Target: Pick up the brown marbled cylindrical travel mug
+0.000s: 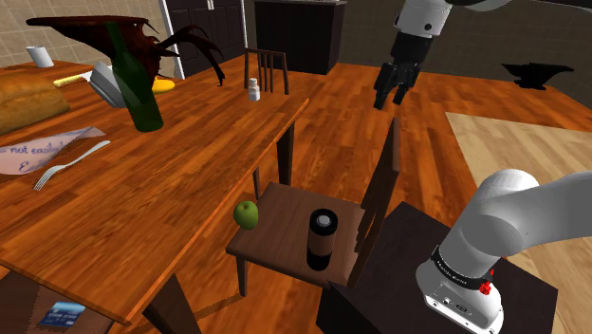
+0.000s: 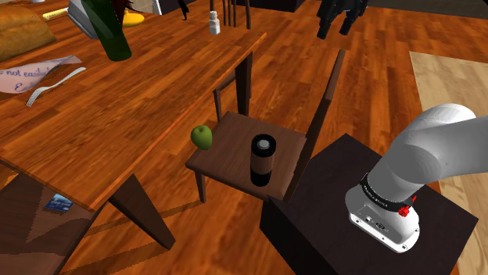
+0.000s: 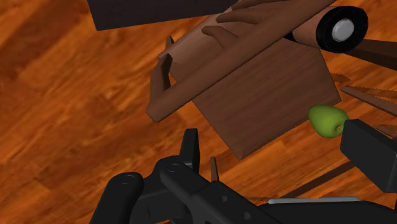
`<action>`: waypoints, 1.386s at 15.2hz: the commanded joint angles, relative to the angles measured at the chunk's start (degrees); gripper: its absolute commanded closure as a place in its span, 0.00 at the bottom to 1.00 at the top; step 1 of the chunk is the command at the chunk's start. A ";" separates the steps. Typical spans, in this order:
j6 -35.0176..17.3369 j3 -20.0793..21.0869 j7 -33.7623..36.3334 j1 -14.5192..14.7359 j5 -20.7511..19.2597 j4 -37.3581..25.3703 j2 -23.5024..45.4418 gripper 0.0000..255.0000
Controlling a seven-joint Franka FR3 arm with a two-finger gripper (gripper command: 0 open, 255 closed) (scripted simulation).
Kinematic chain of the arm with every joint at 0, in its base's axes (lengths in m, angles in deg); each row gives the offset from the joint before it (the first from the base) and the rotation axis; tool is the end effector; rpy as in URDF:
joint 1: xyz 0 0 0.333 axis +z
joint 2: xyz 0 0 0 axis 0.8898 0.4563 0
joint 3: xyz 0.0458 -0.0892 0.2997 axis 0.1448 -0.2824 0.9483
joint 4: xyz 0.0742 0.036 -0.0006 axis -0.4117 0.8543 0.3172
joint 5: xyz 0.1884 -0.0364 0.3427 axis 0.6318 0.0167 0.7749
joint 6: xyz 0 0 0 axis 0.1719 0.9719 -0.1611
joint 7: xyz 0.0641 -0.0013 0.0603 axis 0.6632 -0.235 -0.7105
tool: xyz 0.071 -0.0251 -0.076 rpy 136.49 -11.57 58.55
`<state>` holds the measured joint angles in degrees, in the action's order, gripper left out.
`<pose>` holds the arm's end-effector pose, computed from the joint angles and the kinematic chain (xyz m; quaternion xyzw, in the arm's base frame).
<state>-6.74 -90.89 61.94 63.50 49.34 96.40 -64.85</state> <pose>0.2988 -0.0045 0.6278 -0.9977 0.0214 -0.0356 0.0531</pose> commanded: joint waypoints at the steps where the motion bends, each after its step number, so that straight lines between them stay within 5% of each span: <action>1: 0.00 0.00 0.00 0.00 0.00 0.00 0.00 0.00; 11: -11.90 11.85 10.13 3.34 5.27 11.40 1.54 0.00; 21: -25.87 24.78 20.80 6.44 9.74 16.09 12.02 0.00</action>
<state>-31.04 -67.28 81.77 69.81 58.86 112.13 -54.16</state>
